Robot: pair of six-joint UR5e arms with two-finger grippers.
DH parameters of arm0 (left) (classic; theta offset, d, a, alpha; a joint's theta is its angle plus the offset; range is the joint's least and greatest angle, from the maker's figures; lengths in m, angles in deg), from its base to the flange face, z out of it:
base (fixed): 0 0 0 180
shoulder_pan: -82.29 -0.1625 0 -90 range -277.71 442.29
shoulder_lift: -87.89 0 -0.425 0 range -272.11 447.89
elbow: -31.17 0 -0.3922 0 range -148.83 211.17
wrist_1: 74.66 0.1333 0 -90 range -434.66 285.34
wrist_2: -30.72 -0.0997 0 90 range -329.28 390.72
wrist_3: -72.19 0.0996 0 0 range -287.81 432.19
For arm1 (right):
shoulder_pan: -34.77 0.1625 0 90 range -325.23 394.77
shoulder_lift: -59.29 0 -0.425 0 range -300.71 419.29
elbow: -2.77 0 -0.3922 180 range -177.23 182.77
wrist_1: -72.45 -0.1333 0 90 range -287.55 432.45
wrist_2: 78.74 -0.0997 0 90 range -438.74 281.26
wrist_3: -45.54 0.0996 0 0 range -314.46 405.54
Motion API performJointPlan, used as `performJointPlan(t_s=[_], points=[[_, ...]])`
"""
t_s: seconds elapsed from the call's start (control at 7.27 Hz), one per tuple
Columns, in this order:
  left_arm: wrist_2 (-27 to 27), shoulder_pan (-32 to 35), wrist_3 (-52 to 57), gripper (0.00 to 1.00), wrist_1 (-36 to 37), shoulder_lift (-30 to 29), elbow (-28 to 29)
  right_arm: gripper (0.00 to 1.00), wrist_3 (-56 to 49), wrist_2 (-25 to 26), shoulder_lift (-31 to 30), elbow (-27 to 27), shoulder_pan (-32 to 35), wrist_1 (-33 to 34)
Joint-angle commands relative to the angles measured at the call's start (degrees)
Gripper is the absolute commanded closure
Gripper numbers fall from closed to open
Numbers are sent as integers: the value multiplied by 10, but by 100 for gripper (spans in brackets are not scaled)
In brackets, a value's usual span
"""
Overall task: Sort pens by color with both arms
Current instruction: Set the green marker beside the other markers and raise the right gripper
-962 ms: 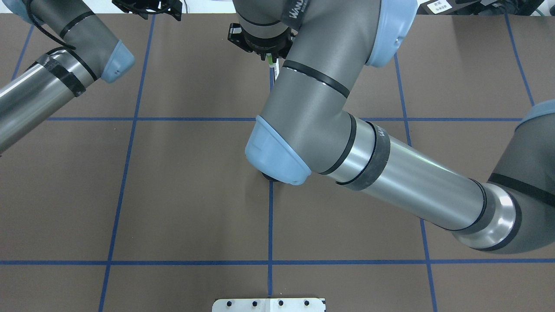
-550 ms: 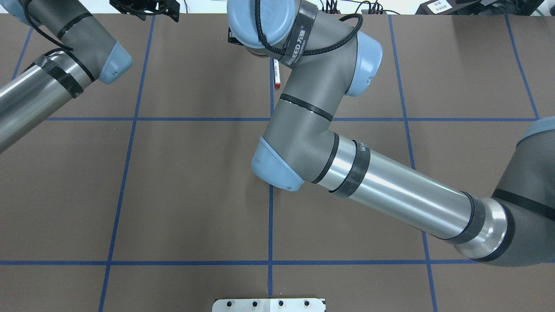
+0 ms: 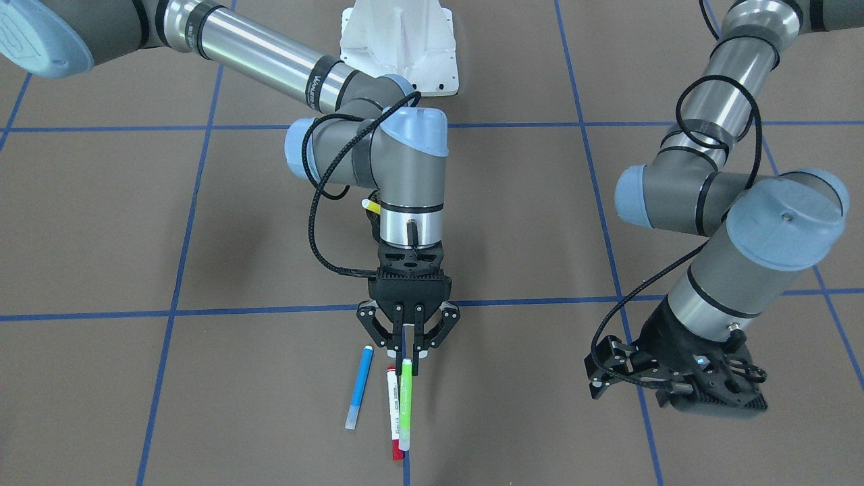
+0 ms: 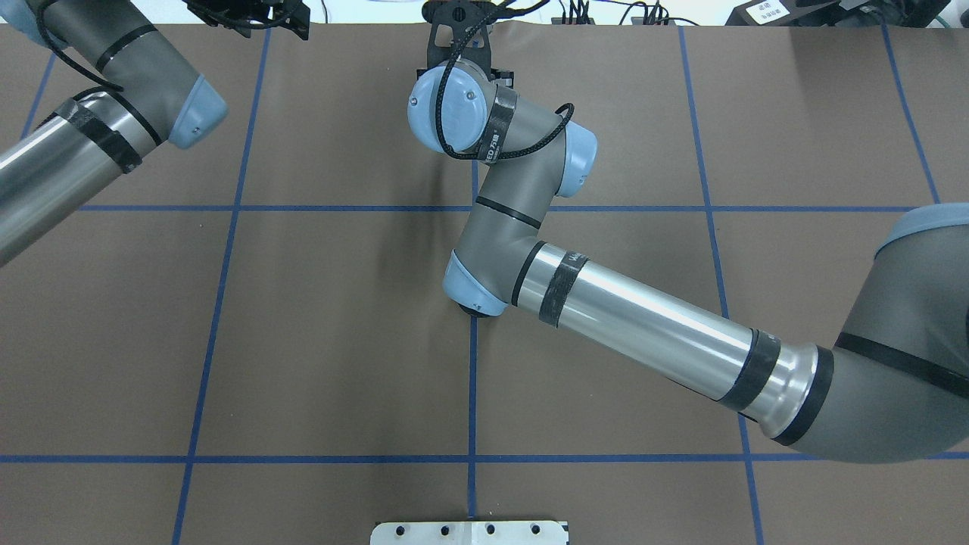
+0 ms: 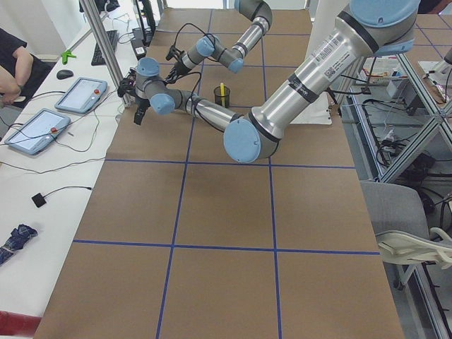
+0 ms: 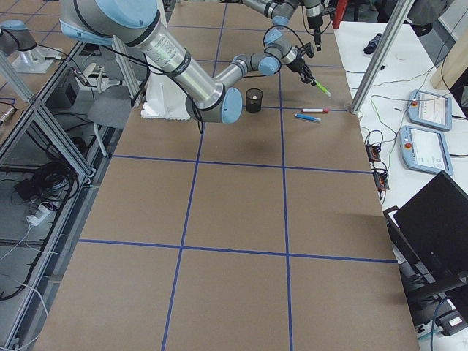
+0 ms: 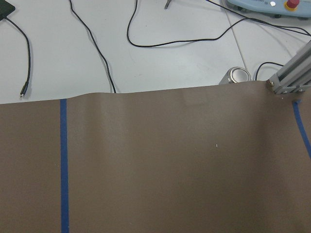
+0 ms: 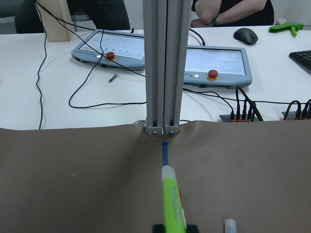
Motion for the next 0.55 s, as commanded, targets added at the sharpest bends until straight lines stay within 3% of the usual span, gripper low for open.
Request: performJointPlan(t_s=[0.0, 0.41], points=[[0, 0, 0, 0, -1, 6, 0, 100, -5, 49, 33, -90, -18, -31], [0, 1, 1, 0, -4, 17, 1, 100, -7, 59, 39, -128, -40, -78]])
